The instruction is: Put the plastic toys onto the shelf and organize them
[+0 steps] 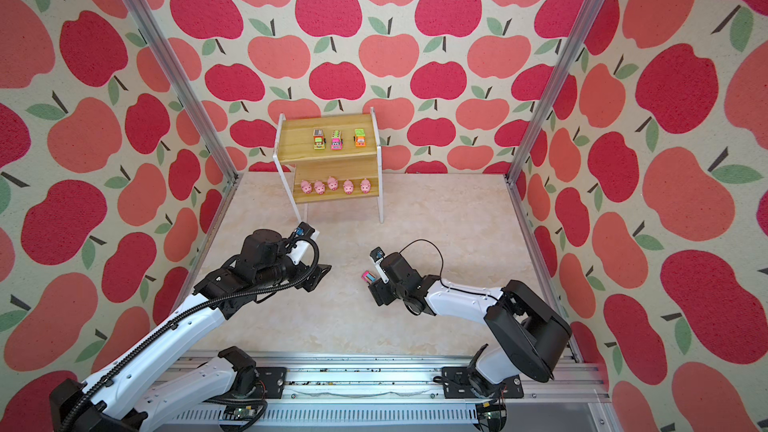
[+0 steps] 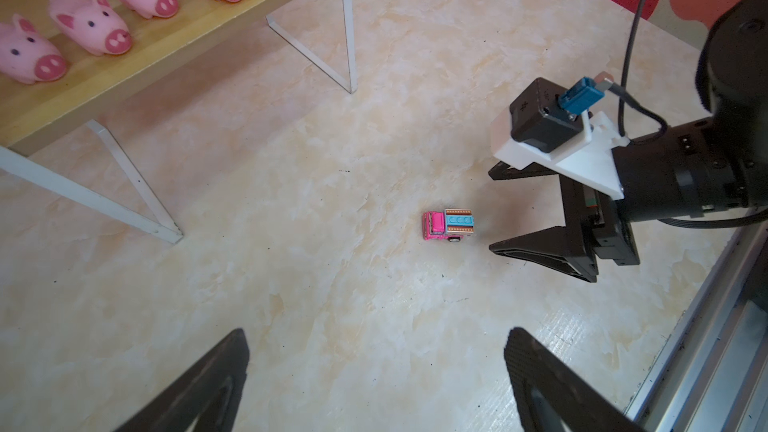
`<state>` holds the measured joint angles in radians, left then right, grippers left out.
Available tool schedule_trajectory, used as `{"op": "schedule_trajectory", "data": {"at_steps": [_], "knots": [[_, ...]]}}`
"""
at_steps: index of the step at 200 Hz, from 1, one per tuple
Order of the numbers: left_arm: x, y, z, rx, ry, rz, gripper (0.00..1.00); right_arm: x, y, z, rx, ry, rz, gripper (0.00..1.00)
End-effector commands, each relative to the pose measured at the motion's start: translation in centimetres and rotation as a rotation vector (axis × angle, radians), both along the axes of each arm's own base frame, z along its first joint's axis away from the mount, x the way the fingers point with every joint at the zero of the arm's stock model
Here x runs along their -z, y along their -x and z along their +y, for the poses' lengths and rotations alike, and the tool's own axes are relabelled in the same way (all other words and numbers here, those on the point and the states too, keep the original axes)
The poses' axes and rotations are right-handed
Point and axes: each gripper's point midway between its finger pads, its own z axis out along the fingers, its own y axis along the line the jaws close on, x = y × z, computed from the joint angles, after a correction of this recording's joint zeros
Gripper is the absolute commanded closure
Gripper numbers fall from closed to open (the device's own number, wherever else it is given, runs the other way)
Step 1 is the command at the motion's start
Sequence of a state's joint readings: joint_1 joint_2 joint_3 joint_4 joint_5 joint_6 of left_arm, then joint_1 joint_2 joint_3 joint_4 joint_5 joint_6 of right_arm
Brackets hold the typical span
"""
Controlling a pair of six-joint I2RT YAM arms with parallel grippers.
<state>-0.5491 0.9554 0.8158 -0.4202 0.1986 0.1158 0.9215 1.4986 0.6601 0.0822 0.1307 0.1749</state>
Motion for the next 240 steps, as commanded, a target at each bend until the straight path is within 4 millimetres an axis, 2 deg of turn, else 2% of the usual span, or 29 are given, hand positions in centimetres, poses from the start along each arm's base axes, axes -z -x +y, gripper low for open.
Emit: {"op": "schedule_trajectory", "data": {"at_steps": [1, 23, 44, 102, 147, 151, 172, 211, 240], "knots": [[-0.9, -0.4, -0.9, 0.053, 0.031, -0.033, 0.01, 0.4, -1.3, 0.7, 0.003, 0.042, -0.033, 0.17], [-0.7, -0.6, -1.1, 0.064, 0.031, -0.023, 0.01, 1.7, -1.7, 1.1, -0.002, 0.069, -0.024, 0.17], [-0.6, -0.7, -1.4, 0.082, 0.027, -0.014, 0.01, 2.6, -2.2, 0.6, 0.021, 0.104, -0.034, 0.17], [-0.3, -1.1, -2.7, 0.141, 0.056, -0.039, 0.01, 2.1, -4.4, -2.2, 0.112, 0.085, -0.057, 0.17], [0.4, -1.1, -4.5, 0.186, 0.087, -0.044, 0.01, 1.5, -5.7, -2.0, 0.121, 0.033, -0.046, 0.17], [1.2, -1.2, -4.7, 0.19, 0.078, -0.03, 0.01, 1.3, -5.7, -2.0, 0.119, 0.028, -0.046, 0.17], [2.9, -1.2, -6.3, 0.206, 0.065, -0.033, 0.01, 0.1, -5.5, -2.1, 0.116, -0.001, -0.046, 0.17], [6.8, -1.4, -10.1, 0.254, 0.061, -0.046, 0.03, -2.7, -4.5, -4.4, 0.157, -0.094, -0.043, 0.18], [8.4, -3.4, -11.0, 0.229, 0.08, -0.123, 0.04, -4.9, -3.9, -6.3, 0.197, -0.174, -0.072, 0.19]]}}
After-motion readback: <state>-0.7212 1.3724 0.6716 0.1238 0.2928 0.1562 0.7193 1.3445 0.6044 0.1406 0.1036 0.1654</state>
